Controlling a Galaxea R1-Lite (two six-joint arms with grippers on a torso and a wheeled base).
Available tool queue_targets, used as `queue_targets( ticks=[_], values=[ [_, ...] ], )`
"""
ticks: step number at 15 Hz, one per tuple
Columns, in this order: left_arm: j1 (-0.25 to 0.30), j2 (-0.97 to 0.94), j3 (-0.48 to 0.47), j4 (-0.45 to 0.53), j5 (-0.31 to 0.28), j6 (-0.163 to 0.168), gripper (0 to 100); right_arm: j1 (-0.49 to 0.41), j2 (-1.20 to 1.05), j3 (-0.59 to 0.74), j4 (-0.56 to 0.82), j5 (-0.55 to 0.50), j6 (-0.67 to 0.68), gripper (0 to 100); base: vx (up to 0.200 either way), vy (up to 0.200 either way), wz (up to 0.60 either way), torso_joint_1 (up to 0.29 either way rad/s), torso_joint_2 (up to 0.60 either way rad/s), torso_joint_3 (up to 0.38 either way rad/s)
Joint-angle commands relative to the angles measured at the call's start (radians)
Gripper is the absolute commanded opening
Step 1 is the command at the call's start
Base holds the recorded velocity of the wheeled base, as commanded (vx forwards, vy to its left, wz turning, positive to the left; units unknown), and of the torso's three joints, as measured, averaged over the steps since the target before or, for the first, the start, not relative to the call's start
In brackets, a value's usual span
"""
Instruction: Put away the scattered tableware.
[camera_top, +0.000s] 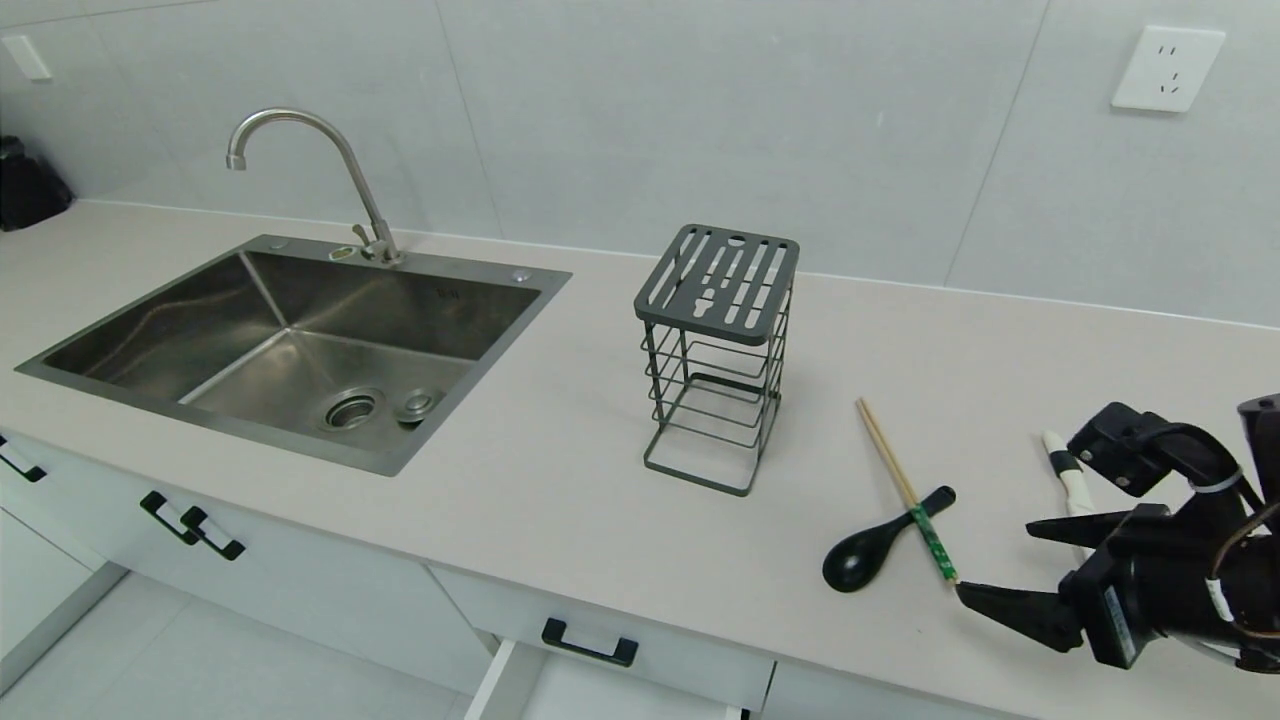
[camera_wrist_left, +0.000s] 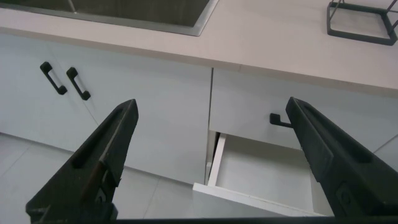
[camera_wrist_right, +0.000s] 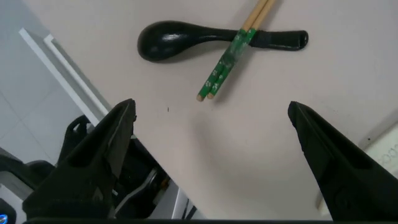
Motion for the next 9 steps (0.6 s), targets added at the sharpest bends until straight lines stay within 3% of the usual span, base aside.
queue_targets(
  ticks=[1,9],
  values=[
    [0.000,0.001,0.000,0.000,0.000,0.000,100,0.037,0.088,-0.019,0.000,-0.047,0.019,100,0.000,0.000,0.00,0.000,0.00,0.000],
    [0.000,0.001,0.000,0.000,0.000,0.000,100,0.040,0.248,-0.125,0.000,-0.092,0.020,100,0.000,0.000,0.00,0.000,0.00,0.000]
  ],
)
